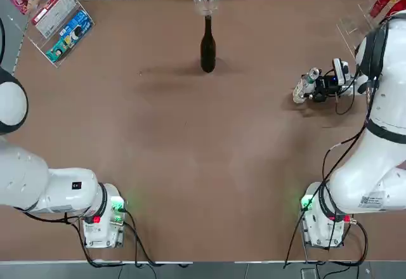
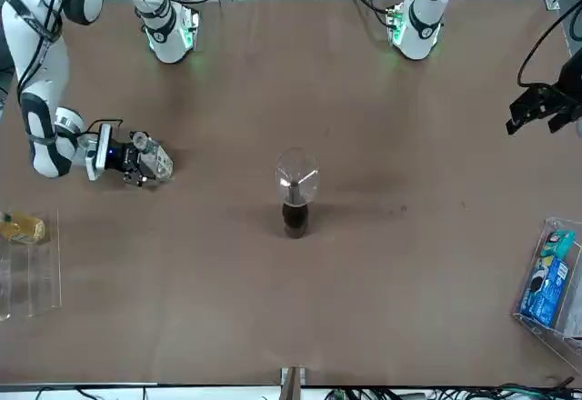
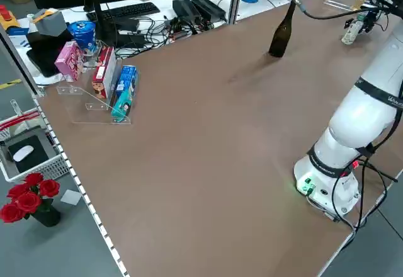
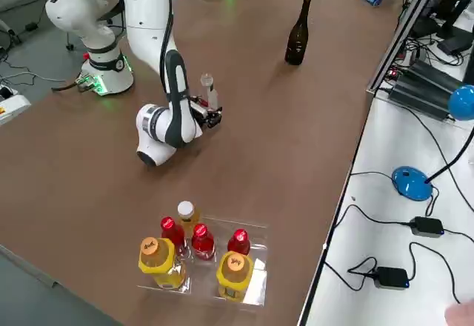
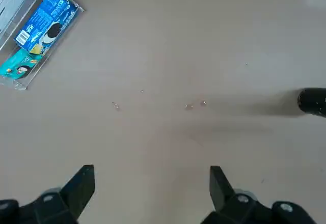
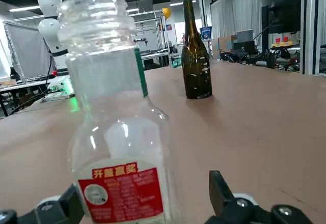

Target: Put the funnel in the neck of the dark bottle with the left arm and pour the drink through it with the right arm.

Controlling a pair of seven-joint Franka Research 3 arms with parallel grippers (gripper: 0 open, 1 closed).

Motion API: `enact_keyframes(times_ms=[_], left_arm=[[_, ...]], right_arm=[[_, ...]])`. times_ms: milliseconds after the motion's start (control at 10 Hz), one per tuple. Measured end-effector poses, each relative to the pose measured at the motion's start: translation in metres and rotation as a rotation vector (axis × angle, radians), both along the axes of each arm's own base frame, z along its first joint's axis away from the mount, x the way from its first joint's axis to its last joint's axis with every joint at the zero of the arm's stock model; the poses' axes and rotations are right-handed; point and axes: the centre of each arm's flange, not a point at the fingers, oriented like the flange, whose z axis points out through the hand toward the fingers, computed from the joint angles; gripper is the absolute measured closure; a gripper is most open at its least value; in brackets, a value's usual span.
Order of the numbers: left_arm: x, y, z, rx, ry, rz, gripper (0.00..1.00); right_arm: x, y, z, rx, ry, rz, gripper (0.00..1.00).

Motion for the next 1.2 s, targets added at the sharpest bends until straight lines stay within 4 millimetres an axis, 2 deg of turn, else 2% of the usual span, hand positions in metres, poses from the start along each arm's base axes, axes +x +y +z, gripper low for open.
enact_keyframes(times_ms=[500, 900, 1200], left_arm=[[0.000, 0.000, 0.001, 0.000, -0.003, -0.002, 0.00], [0.001, 0.000, 0.002, 0.000, -0.009, -0.001, 0.00], [0.002, 0.000, 0.003, -0.001, -0.019, -0.001, 0.00]], right_arm=[[-0.006, -0.028, 0.006, -0.041, 0.001, -0.040, 0.00], [-0.024, -0.064, 0.018, -0.083, 0.027, -0.056, 0.00], [-0.033, -0.097, 0.040, -0.139, 0.088, -0.056, 0.00]])
